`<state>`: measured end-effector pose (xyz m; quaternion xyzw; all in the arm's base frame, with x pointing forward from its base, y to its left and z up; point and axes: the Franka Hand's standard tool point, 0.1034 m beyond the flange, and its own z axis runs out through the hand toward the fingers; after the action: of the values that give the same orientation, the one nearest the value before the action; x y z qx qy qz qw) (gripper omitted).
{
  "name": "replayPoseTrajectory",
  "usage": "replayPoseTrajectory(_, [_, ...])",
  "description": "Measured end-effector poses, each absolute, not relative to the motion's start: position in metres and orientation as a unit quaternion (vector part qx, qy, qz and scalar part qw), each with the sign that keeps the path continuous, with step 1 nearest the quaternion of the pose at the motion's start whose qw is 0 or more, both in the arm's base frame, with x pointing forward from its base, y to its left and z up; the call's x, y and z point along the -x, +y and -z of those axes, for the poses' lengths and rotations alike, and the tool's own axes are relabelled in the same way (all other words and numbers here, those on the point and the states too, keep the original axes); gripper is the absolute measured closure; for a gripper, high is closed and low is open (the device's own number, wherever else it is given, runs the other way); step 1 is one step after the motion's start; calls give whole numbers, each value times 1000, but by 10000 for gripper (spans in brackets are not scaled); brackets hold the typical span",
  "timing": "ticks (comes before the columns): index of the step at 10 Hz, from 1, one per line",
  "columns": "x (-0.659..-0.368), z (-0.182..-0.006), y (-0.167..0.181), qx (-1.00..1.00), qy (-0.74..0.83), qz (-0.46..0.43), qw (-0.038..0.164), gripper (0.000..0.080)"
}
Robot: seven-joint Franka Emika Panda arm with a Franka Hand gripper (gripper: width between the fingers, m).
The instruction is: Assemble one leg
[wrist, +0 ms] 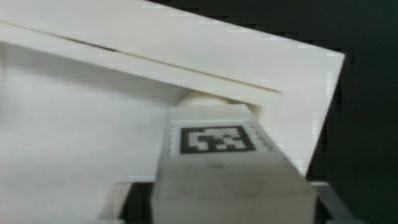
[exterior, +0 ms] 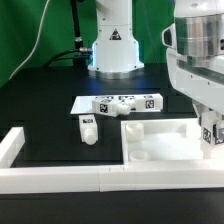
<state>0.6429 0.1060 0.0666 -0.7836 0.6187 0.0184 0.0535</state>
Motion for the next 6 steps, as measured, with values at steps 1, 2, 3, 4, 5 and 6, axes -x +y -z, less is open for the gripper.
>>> replayPoseTrajectory(1, [-643, -67, 106, 787, 615, -18, 54, 496])
replayPoseTrajectory(2, [-642, -66, 107, 808, 587, -16, 52, 496])
replayPoseTrajectory(3, [-639, -64, 115, 853, 519, -12, 47, 270])
replayPoseTrajectory(4, [-636, -63, 120, 905, 422, -15, 46, 270])
replayPoseTrajectory(5, [-632, -64, 127, 922, 385, -20, 43, 178])
replayPoseTrajectory(6, [-634, -70, 131, 920, 389, 9, 52, 157])
